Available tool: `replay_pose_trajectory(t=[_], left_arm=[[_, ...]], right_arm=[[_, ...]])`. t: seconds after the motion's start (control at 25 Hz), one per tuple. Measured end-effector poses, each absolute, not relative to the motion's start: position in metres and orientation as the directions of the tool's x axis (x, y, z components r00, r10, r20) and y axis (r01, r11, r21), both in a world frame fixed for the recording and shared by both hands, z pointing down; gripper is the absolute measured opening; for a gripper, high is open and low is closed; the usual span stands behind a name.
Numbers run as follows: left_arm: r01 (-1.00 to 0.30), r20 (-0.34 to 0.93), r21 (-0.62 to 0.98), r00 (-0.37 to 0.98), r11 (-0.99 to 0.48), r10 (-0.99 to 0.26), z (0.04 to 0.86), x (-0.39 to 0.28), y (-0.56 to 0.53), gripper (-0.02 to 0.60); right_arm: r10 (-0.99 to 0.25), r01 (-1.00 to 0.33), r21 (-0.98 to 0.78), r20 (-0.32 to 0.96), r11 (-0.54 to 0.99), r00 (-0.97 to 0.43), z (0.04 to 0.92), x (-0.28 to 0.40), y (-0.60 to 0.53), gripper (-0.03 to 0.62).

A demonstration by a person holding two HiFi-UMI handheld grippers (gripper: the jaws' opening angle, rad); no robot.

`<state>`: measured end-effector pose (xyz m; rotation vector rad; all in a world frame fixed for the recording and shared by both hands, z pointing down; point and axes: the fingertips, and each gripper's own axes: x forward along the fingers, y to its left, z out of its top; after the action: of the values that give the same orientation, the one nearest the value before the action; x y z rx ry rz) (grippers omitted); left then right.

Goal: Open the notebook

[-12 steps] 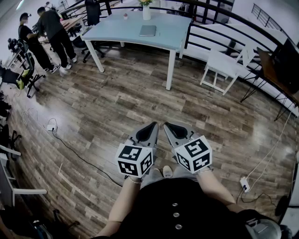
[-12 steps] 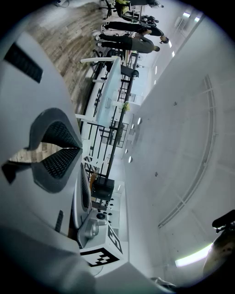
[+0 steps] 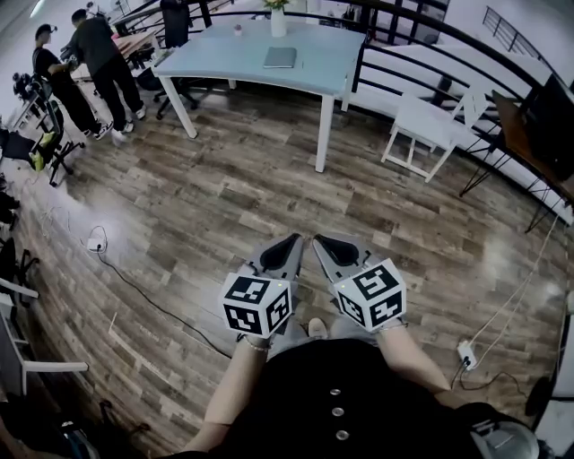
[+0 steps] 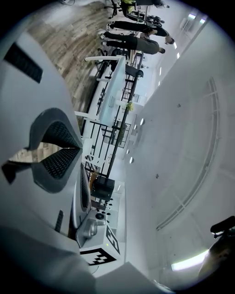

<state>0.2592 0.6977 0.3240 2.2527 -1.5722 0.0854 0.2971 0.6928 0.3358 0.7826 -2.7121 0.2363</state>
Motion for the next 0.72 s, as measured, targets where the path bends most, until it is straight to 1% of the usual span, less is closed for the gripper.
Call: replay_pose_trajectory(t=[0.12,0.32,0.64,0.68,0.72], left_arm=[[-0.916,0.273,0.281,0.363,-0.287,-0.891,0.326,0.259,0.696,0.021],[-0.914,0.256,0.263,0.375,-0.309,-0.891,0.323,0.266,0.695,0.021],[-0.927,0.274,0.244,0.349,-0.286,-0.896,0.328,0.278,0.691,0.021],[-0.927,0.273,0.244,0.347,-0.285,-0.897,0.329,0.281,0.691,0.021],[-0.928,0.273,0.243,0.345,-0.283,-0.898,0.330,0.283,0.692,0.021]], right_arm=[[-0.490,-0.541,-0.080,0.329,0.837,-0.807,0.336,0.299,0.691,0.002],[-0.512,-0.551,-0.085,0.273,0.830,-0.814,0.330,0.307,0.683,0.005],[-0.521,-0.556,-0.075,0.263,0.828,-0.812,0.330,0.326,0.672,0.006],[-0.520,-0.555,-0.079,0.261,0.828,-0.813,0.330,0.328,0.672,0.009],[-0.519,-0.554,-0.085,0.258,0.828,-0.815,0.331,0.330,0.671,0.050]])
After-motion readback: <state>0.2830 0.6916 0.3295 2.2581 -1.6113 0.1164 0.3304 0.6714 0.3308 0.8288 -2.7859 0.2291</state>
